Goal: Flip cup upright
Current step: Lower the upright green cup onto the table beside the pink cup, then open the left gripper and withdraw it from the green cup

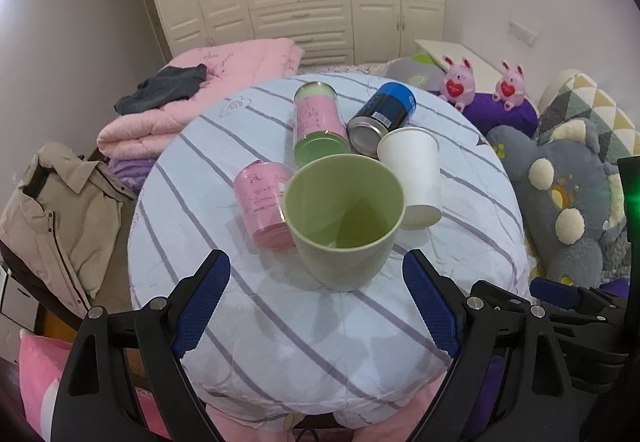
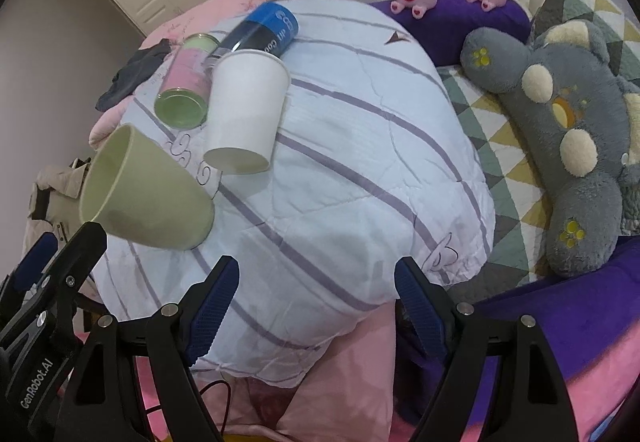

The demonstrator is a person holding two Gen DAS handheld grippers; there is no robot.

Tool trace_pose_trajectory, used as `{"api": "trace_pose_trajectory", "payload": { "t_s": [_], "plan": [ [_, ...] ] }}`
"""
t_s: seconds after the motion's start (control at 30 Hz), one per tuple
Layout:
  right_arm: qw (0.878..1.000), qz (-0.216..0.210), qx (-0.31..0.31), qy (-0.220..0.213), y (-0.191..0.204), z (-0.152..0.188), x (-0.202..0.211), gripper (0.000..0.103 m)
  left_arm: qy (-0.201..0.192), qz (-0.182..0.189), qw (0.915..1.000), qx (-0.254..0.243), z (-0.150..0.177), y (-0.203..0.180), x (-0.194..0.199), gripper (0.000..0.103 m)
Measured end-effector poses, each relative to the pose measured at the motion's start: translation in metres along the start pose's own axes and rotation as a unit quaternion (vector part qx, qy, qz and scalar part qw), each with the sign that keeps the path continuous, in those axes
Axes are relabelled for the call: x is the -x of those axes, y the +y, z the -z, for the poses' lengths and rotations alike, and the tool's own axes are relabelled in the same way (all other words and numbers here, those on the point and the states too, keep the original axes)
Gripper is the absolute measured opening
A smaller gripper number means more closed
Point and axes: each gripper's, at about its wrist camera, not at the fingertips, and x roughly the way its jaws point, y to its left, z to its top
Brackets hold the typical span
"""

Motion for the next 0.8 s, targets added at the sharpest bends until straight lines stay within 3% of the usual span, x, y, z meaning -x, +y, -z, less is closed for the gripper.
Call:
{"api": "trace_pose_trajectory", "payload": {
  "t_s": [0.2, 0.27, 0.43, 0.6, 0.8],
  "plan": [
    [1.0, 0.009, 0.012, -0.026, 0.009, 0.011, 0.016, 0.082, -0.027, -0.002, 0.9996, 0.002, 0.006, 0.01, 0.017, 0.091],
    [0.999, 0.007, 0.022, -0.035, 0.014, 0.014, 0.021, 0.082, -0.043, 0.003, 0.9991, 0.005, 0.007, 0.014, 0.023, 0.097],
    [0.996, 0.009, 0.056, -0.071, 0.031, 0.022, 0.039, 0.082, -0.092, -0.01, 0.9957, 0.002, 0.01, 0.023, 0.041, 0.098],
    [0.99, 0.017, 0.083, -0.112, 0.047, 0.03, 0.053, 0.082, -0.112, -0.005, 0.9937, 0.007, 0.012, 0.034, 0.047, 0.099],
    [0.986, 0.015, 0.078, -0.148, 0.056, 0.036, 0.062, 0.082, -0.154, 0.0, 0.9878, 0.023, 0.018, 0.05, 0.055, 0.1]
  ]
}}
